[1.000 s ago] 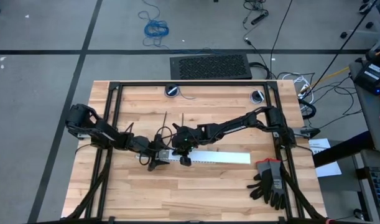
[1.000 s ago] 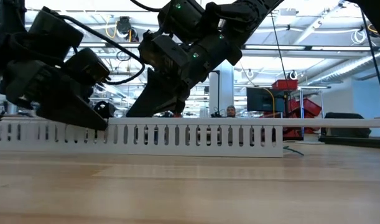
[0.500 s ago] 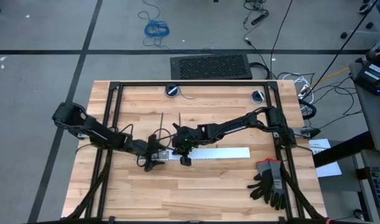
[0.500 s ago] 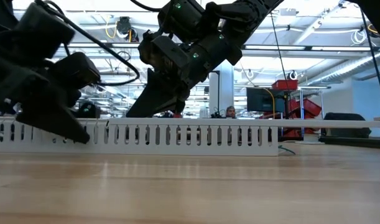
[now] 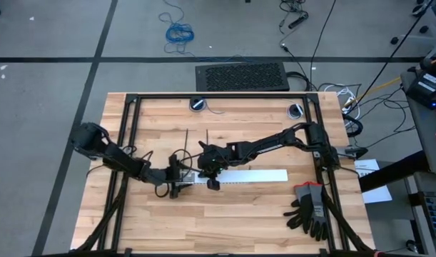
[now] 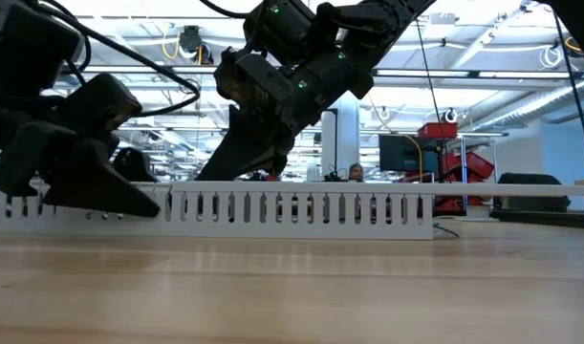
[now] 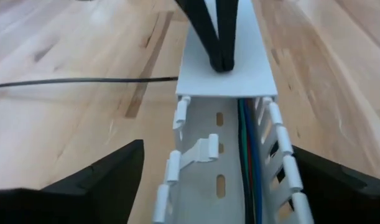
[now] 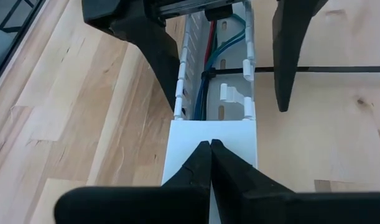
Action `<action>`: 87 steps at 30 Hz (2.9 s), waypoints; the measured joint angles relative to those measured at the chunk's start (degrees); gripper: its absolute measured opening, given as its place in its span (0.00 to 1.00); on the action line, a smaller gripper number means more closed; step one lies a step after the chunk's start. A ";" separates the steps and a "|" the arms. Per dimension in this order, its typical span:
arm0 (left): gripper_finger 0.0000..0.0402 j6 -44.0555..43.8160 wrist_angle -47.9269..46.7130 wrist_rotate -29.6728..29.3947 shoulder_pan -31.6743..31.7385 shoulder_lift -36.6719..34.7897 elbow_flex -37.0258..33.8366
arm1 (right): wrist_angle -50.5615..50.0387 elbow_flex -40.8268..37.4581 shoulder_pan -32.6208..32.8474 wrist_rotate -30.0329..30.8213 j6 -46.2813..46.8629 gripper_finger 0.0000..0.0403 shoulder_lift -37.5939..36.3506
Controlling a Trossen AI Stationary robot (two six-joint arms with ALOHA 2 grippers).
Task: Ziptie cables
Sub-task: Close the white cable duct
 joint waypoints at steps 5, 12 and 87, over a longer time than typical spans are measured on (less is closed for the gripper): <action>0.76 1.00 5.36 -0.15 -0.24 3.61 0.02 | -0.31 0.00 0.00 -0.17 0.01 0.00 -0.02; 0.62 0.06 6.07 0.99 -0.24 4.23 0.15 | -0.28 -0.02 0.00 -0.22 -0.36 0.00 -0.26; 0.80 -3.77 -33.16 5.05 1.48 -19.32 2.66 | -9.13 5.60 2.97 3.63 -0.52 0.00 0.13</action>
